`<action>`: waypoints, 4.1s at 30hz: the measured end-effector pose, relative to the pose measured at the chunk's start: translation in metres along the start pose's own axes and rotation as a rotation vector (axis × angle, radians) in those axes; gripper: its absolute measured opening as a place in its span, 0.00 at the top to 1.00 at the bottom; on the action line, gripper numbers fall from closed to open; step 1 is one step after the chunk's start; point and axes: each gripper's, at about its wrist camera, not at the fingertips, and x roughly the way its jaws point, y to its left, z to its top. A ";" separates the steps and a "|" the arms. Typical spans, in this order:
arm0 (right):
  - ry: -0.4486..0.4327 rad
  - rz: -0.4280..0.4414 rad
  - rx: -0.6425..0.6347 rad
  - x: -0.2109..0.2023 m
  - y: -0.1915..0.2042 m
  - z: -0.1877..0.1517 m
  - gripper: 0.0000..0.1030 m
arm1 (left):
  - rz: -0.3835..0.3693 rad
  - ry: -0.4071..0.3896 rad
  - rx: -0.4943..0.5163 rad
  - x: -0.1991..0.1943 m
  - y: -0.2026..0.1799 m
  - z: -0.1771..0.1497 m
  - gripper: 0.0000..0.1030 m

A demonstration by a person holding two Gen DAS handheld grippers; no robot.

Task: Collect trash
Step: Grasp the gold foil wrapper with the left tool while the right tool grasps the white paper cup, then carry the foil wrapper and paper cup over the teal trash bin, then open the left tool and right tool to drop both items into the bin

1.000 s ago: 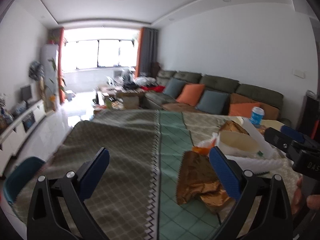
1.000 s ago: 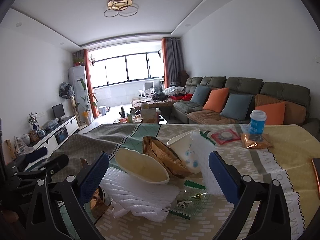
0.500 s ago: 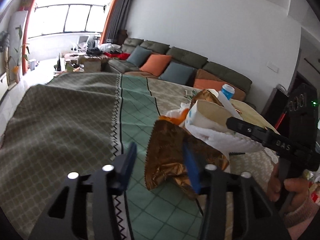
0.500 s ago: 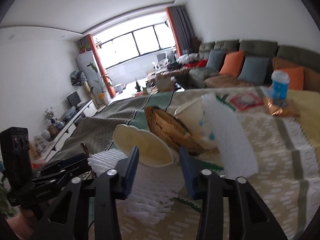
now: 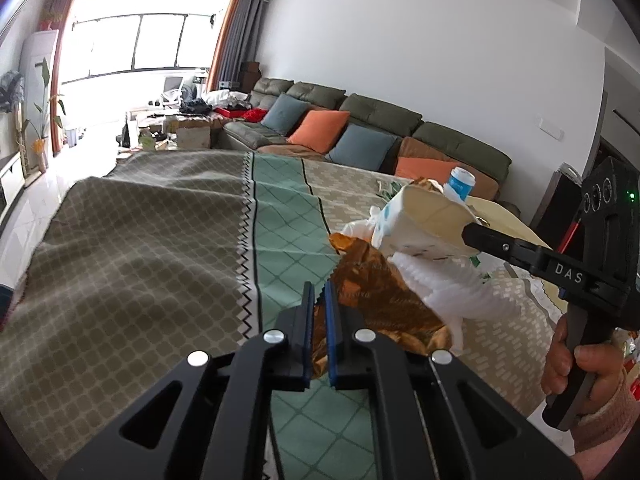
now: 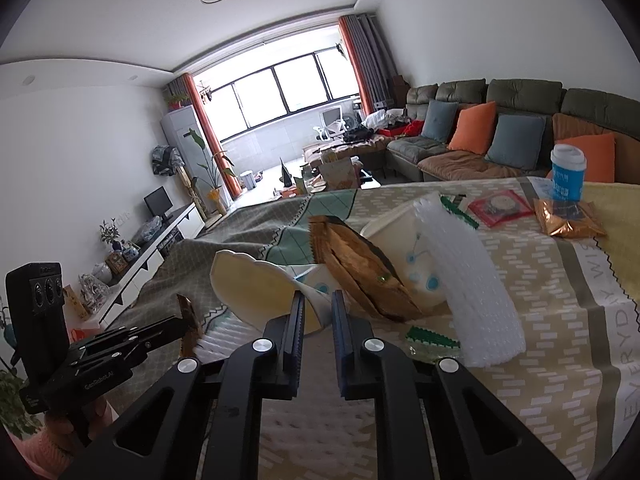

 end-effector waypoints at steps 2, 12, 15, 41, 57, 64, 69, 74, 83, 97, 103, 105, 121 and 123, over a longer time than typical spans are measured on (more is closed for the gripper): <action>-0.005 0.009 -0.007 -0.001 0.002 0.002 0.89 | 0.010 -0.010 -0.001 -0.006 0.001 0.002 0.94; -0.018 0.076 -0.028 0.003 0.026 0.011 0.89 | 0.072 -0.070 -0.013 -0.035 0.012 0.008 0.94; -0.016 0.101 -0.043 0.006 0.037 0.013 0.89 | 0.100 -0.086 -0.022 -0.044 0.019 0.010 0.94; 0.009 0.288 -0.096 0.049 0.107 0.033 0.89 | 0.121 -0.133 -0.133 -0.111 0.104 0.000 0.78; 0.018 0.203 -0.025 0.035 0.064 0.023 0.89 | -0.261 0.146 -0.075 -0.002 0.052 -0.011 0.73; 0.033 0.219 -0.027 0.040 0.070 0.024 0.89 | -0.270 0.131 -0.080 -0.008 0.052 -0.008 0.91; 0.042 0.260 -0.048 0.049 0.083 0.027 0.89 | -0.222 0.082 -0.118 -0.039 0.071 -0.008 0.91; 0.065 0.332 -0.081 0.065 0.113 0.030 0.89 | -0.102 -0.002 -0.159 -0.081 0.101 -0.004 0.91; 0.135 0.487 -0.121 0.106 0.173 0.031 0.89 | 0.195 -0.125 -0.247 -0.163 0.165 -0.004 0.91; 0.307 0.597 -0.182 0.180 0.258 0.010 0.89 | 0.519 -0.092 -0.405 -0.206 0.255 -0.027 0.91; 0.396 0.565 -0.216 0.206 0.286 -0.007 0.89 | 0.575 -0.021 -0.461 -0.184 0.279 -0.043 0.90; 0.426 0.546 -0.230 0.213 0.291 -0.012 0.89 | 0.588 0.003 -0.472 -0.177 0.283 -0.046 0.89; 0.503 0.519 -0.224 0.226 0.287 -0.024 0.72 | 0.541 0.031 -0.526 -0.148 0.293 -0.061 0.64; 0.479 0.536 -0.227 0.216 0.279 -0.019 0.64 | 0.526 -0.016 -0.492 -0.155 0.279 -0.054 0.57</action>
